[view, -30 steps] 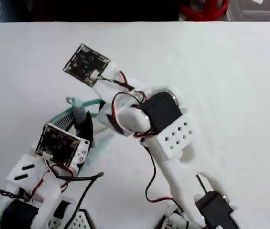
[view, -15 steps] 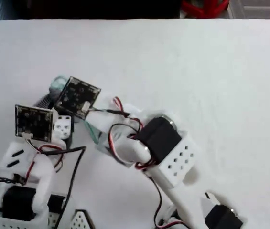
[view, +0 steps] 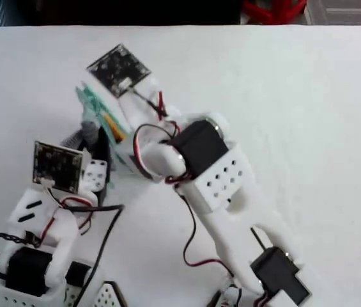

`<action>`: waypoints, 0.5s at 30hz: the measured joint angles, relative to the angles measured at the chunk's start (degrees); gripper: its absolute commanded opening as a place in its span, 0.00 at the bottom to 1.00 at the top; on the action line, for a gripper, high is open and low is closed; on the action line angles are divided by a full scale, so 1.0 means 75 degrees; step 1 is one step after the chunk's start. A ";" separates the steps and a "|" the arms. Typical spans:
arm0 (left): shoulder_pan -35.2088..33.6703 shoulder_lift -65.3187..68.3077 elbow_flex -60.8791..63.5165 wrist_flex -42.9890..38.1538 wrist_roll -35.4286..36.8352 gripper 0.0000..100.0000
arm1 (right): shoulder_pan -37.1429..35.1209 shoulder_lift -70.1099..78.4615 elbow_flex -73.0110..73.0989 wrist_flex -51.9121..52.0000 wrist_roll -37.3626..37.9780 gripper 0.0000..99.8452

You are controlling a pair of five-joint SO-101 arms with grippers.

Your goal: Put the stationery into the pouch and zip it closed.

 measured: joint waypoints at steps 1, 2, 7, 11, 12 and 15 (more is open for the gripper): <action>0.0188 0.0000 0.0000 0.0082 0.0000 0.02 | 0.0094 0.0094 -0.0035 -0.0152 -0.0070 0.02; 0.0352 0.0000 0.0000 0.0164 0.0012 0.02 | 0.0188 0.0188 -0.0059 -0.0293 -0.0117 0.02; 0.0891 0.0000 0.0000 0.0258 0.0023 0.02 | 0.0504 0.0586 -0.0129 -0.0961 -0.0246 0.02; 0.1418 0.0000 0.0000 0.0598 0.0023 0.02 | 0.0903 0.0844 -0.0129 -0.1524 -0.0270 0.02; 0.1547 0.0000 0.0000 0.0656 0.0023 0.02 | 0.0938 0.0891 -0.0129 -0.1594 -0.0270 0.02; 0.2040 0.0000 0.0000 0.0738 0.0023 0.02 | 0.0926 0.1032 -0.0164 -0.1711 -0.0270 0.02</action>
